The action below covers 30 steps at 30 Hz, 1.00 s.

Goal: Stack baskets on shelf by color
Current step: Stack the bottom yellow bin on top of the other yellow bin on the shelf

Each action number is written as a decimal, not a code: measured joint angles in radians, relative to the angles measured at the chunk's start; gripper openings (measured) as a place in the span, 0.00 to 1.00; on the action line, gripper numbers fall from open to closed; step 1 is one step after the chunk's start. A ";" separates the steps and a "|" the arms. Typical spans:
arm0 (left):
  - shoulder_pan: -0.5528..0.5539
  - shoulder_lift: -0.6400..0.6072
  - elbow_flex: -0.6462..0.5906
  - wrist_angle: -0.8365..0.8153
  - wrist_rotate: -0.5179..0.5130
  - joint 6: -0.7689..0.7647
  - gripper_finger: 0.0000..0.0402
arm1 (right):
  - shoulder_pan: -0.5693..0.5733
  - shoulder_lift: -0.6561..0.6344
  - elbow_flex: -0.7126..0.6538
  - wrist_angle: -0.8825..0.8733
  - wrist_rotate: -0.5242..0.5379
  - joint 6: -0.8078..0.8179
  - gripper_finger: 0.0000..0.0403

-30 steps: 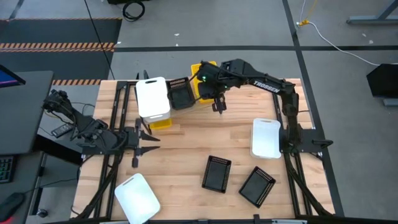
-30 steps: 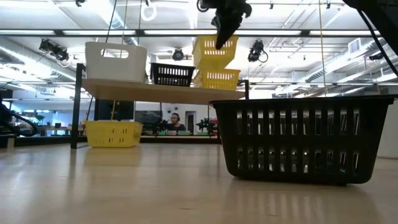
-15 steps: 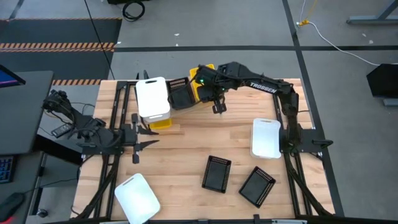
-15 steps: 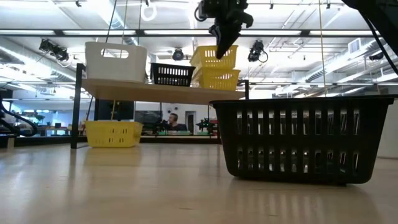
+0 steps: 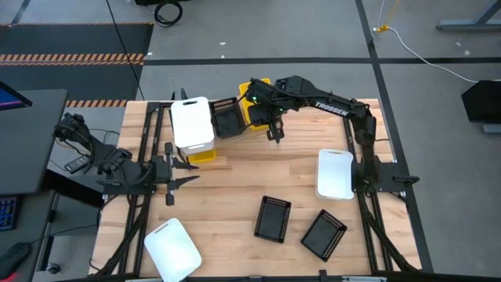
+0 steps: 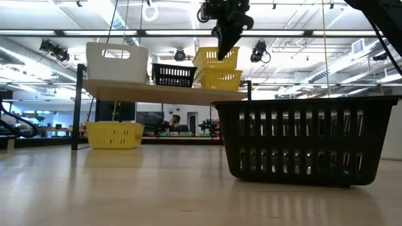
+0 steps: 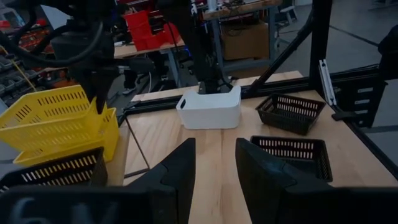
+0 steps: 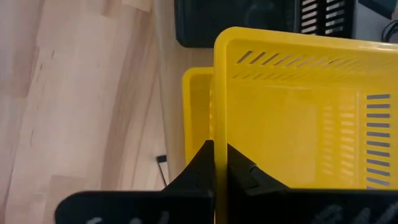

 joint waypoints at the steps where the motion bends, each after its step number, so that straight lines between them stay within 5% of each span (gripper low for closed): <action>1: 0.000 0.000 0.000 0.000 0.000 0.000 0.30 | 0.000 0.000 0.000 0.000 -0.010 0.000 0.02; 20: 0.000 0.000 0.000 -0.002 0.000 0.002 0.30 | -0.037 0.000 -0.001 0.024 -0.041 0.073 0.21; 30: 0.000 0.000 0.000 -0.002 0.000 0.002 0.30 | -0.034 0.000 -0.082 0.024 0.053 0.065 0.17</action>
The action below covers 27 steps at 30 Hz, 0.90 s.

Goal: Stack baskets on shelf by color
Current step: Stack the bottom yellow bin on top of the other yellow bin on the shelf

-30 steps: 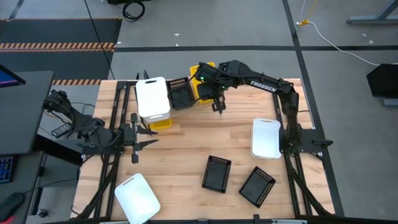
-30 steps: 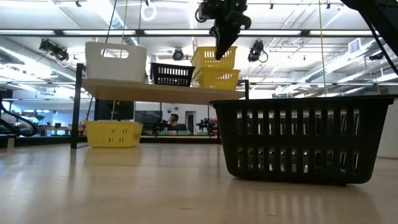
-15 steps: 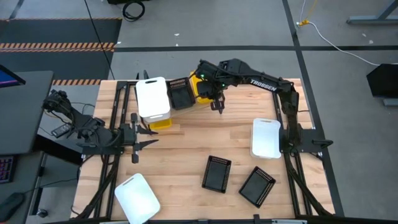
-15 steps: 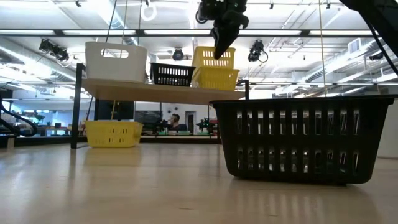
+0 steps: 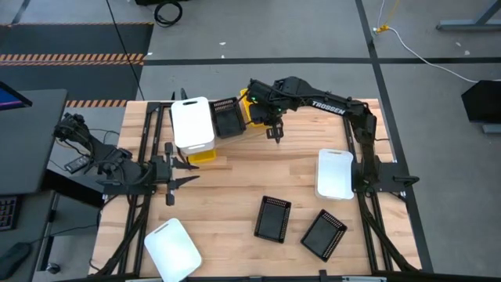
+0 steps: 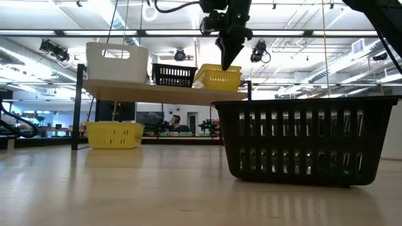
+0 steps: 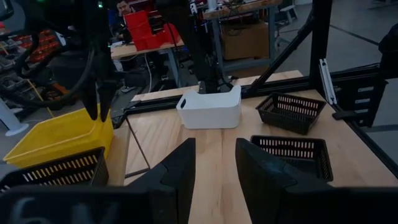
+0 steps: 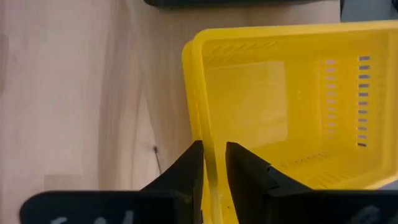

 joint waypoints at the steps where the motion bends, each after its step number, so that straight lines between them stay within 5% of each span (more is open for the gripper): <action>1: 0.000 0.000 0.000 0.000 0.000 0.000 0.30 | 0.000 0.000 -0.001 -0.001 -0.003 -0.003 0.16; 9: 0.000 0.000 0.000 0.000 0.000 0.000 0.30 | 0.011 0.000 -0.002 -0.009 -0.124 0.006 0.13; 27: 0.000 0.000 0.000 0.000 0.000 0.000 0.30 | 0.012 -0.005 -0.002 -0.009 -0.093 0.011 0.15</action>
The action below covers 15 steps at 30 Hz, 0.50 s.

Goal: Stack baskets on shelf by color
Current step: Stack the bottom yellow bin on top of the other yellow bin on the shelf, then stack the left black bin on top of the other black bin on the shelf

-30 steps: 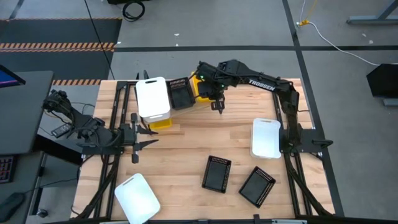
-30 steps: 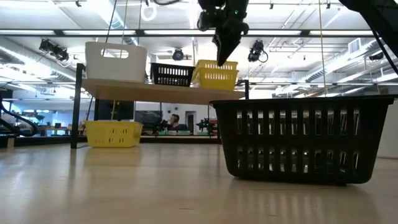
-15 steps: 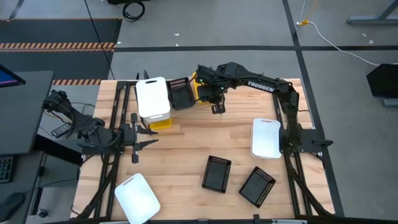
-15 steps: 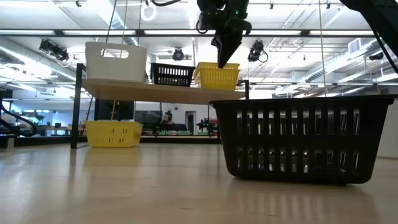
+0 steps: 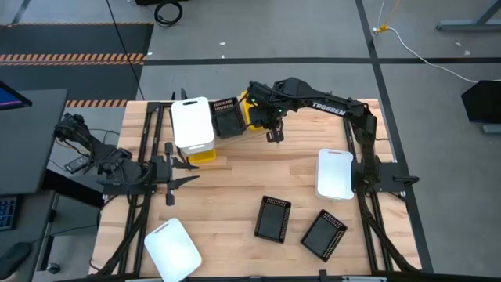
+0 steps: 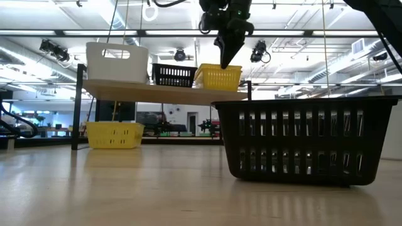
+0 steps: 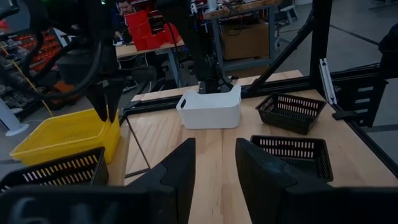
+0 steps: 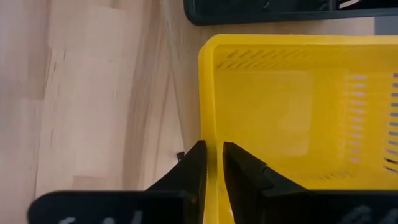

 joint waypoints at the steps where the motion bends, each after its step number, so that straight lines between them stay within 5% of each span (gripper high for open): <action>1: 0.000 0.000 0.000 0.000 0.000 0.000 0.30 | 0.000 -0.001 0.004 -0.002 0.000 0.000 0.15; 15: 0.000 0.000 0.000 -0.004 0.000 0.000 0.30 | 0.022 -0.066 0.063 0.020 -0.009 0.108 0.15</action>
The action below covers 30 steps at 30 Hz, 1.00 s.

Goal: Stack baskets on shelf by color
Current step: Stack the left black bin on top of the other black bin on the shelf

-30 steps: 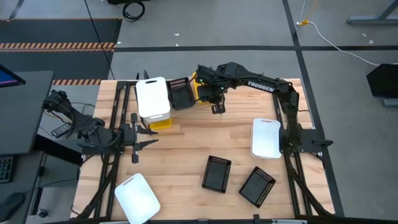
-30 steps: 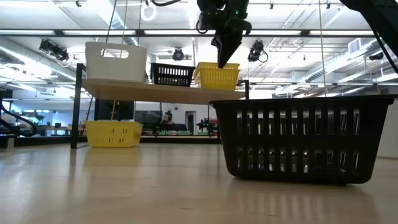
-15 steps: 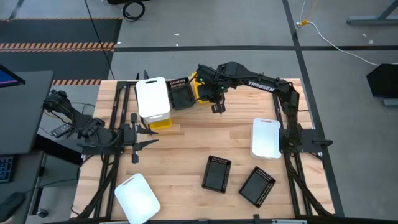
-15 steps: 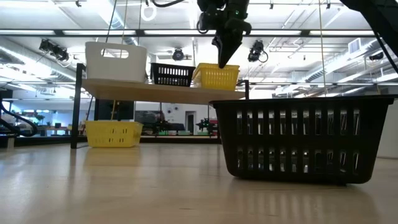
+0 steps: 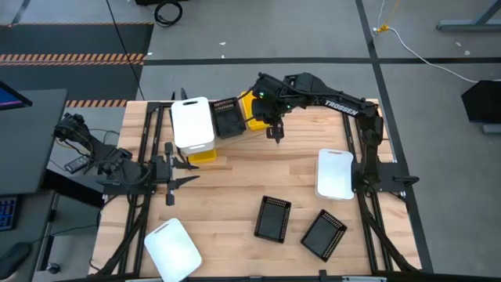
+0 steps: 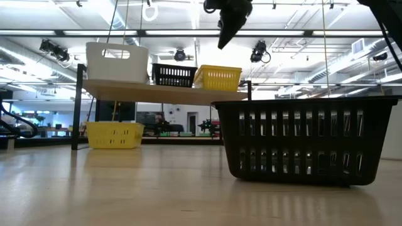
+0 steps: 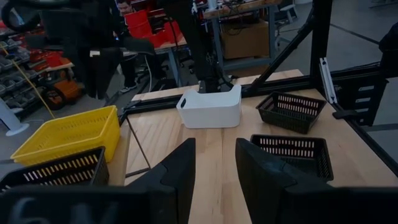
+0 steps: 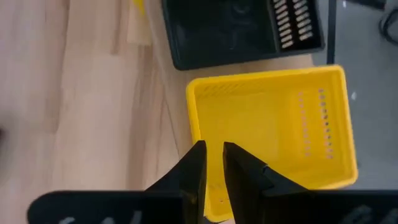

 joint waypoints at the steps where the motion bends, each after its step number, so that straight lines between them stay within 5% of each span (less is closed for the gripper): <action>1: 0.000 0.000 0.000 0.000 0.000 0.000 0.30 | 0.000 0.000 0.000 0.000 -0.022 0.034 0.15; 6: 0.000 0.000 0.000 0.000 0.000 0.000 0.30 | 0.019 0.010 -0.017 0.005 -0.163 0.085 0.15; 19: 0.000 0.000 0.000 -0.001 0.000 0.000 0.30 | 0.178 0.015 -0.036 -0.037 -0.158 0.262 0.15; 25: 0.000 0.000 0.000 -0.001 0.000 -0.002 0.30 | 0.253 0.014 -0.162 -0.070 -0.097 0.365 0.18; 30: 0.000 0.000 0.000 -0.001 0.000 -0.002 0.30 | 0.289 0.016 -0.310 -0.063 -0.095 0.399 0.31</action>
